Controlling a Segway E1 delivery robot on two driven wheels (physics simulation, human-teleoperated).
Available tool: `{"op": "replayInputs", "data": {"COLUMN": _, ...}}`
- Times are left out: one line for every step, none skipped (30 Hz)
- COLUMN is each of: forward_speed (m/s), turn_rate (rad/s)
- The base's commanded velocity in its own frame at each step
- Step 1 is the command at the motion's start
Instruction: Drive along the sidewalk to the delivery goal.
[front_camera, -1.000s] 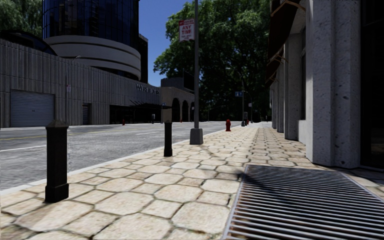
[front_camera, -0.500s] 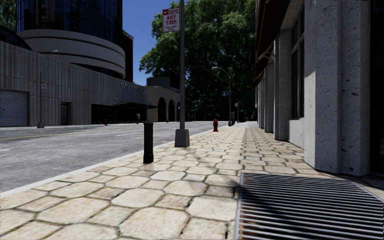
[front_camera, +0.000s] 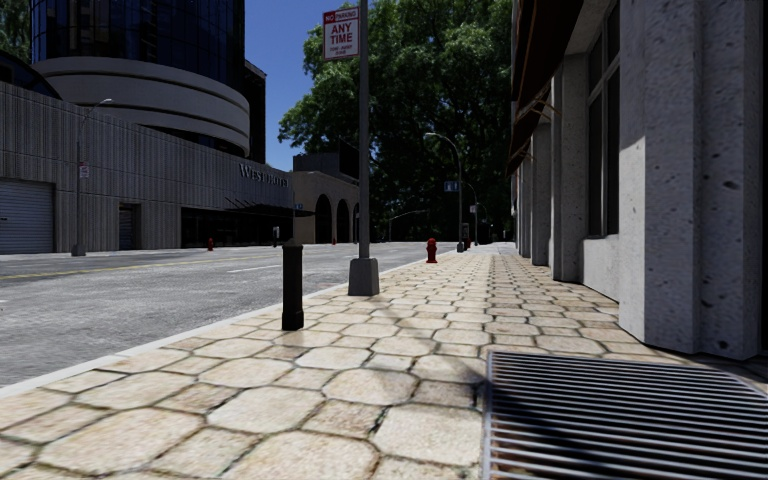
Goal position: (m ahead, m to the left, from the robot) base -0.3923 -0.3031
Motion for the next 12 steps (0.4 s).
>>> {"op": "replayInputs", "data": {"forward_speed": 0.00, "turn_rate": 0.00}}
{"op": "replayInputs", "data": {"forward_speed": 0.00, "turn_rate": 0.00}}
{"op": "replayInputs", "data": {"forward_speed": 0.00, "turn_rate": 0.00}}
{"op": "replayInputs", "data": {"forward_speed": 0.00, "turn_rate": 0.00}}
{"op": "replayInputs", "data": {"forward_speed": 0.00, "turn_rate": 0.00}}
{"op": "replayInputs", "data": {"forward_speed": 0.00, "turn_rate": 0.00}}
{"op": "replayInputs", "data": {"forward_speed": 0.00, "turn_rate": 0.00}}
{"op": "replayInputs", "data": {"forward_speed": 0.00, "turn_rate": 0.00}}
{"op": "replayInputs", "data": {"forward_speed": 0.00, "turn_rate": 0.00}}
{"op": "replayInputs", "data": {"forward_speed": 0.00, "turn_rate": 0.00}}
{"op": "replayInputs", "data": {"forward_speed": 0.00, "turn_rate": 0.00}}
{"op": "replayInputs", "data": {"forward_speed": 0.00, "turn_rate": 0.00}}
